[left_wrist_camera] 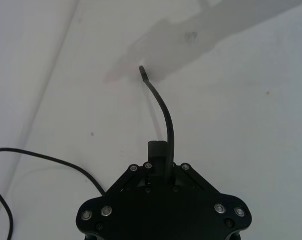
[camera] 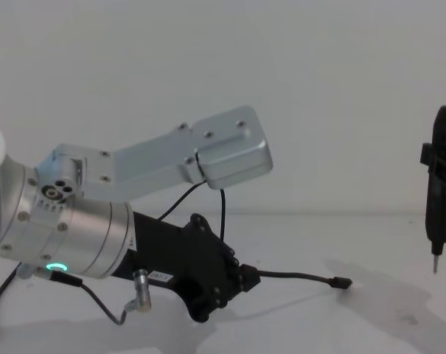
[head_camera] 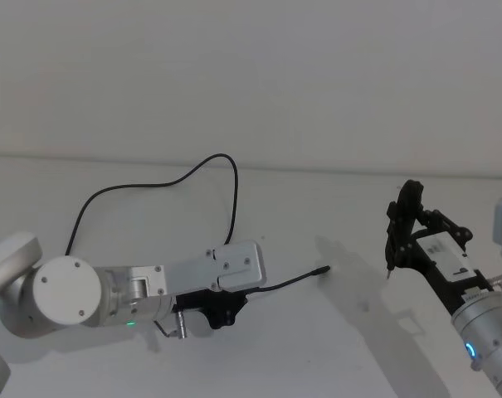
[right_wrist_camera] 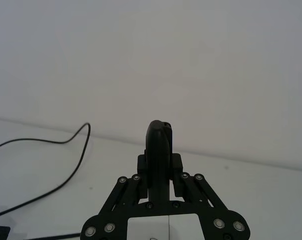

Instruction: Pick up the data cable with the one hand.

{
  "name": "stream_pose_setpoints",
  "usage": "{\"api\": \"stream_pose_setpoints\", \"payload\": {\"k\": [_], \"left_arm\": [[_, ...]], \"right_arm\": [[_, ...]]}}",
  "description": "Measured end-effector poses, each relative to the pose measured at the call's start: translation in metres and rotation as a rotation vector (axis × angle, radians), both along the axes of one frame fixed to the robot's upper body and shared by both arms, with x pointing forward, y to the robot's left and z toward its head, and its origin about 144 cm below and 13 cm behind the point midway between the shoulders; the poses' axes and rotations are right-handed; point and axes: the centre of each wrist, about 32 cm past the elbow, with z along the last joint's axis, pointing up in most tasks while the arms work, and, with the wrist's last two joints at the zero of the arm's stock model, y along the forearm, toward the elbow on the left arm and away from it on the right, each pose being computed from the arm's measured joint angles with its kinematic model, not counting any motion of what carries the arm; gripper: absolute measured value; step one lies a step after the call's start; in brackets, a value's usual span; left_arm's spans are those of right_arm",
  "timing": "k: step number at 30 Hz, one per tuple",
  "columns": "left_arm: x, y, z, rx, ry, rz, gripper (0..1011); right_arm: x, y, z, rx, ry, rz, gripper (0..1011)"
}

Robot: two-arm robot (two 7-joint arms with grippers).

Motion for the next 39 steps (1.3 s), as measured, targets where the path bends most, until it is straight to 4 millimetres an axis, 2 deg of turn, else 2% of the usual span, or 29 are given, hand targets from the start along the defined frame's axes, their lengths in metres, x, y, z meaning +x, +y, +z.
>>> {"api": "stream_pose_setpoints", "payload": {"k": [20, 39], "left_arm": [[0.005, 0.018, 0.014, -0.111, 0.017, -0.116, 0], [0.011, 0.039, 0.031, -0.221, 0.011, -0.097, 0]], "right_arm": [[-0.001, -0.002, 0.026, 0.146, -0.103, 0.067, 268], [-0.009, 0.000, 0.040, 0.285, -0.098, 0.121, 268]]}}
